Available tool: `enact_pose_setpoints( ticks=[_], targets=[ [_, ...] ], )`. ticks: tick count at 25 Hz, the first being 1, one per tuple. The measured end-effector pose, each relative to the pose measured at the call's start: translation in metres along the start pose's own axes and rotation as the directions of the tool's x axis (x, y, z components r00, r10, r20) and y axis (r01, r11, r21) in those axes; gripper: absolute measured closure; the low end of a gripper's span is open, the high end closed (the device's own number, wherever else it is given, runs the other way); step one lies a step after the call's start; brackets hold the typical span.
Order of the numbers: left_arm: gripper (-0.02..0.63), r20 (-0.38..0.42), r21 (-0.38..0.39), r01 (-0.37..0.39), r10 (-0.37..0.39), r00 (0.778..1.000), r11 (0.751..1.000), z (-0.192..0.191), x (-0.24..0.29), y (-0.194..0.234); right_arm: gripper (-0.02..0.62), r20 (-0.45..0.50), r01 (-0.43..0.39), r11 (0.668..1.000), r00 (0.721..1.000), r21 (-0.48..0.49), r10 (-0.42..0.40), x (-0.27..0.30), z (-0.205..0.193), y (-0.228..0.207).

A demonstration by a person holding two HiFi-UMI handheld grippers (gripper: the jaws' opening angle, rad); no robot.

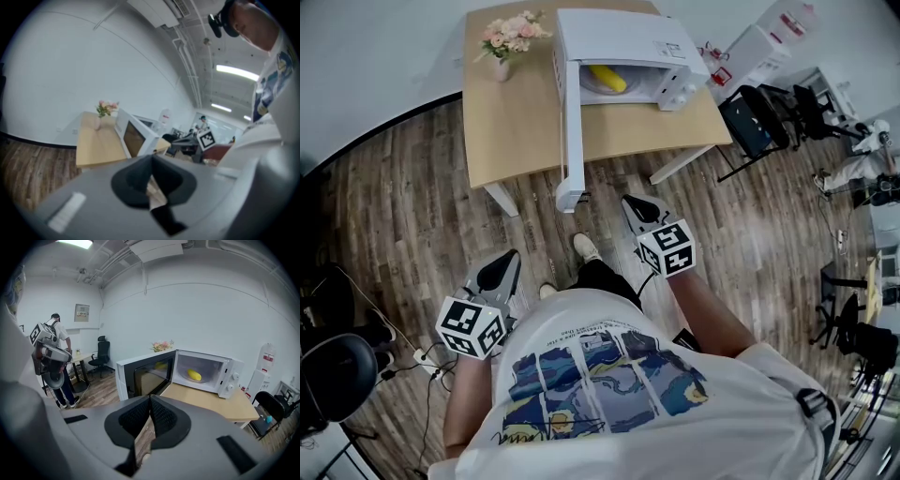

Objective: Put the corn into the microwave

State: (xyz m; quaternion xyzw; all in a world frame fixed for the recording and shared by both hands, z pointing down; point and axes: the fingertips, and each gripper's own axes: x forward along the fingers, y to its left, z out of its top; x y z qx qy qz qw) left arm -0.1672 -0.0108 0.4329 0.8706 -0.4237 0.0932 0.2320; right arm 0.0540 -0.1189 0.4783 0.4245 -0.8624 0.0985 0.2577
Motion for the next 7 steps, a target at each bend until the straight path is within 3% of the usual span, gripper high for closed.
enact_pose_setpoints(
  ticks=[7],
  targets=[
    [0.597,-0.012,-0.002,-0.002,0.002,1.0,1.0,0.012,0.036,0.004,0.584,-0.005,0.008,1.0,1.0,0.013,-0.007,0.023,0.0,-0.042]
  ],
)
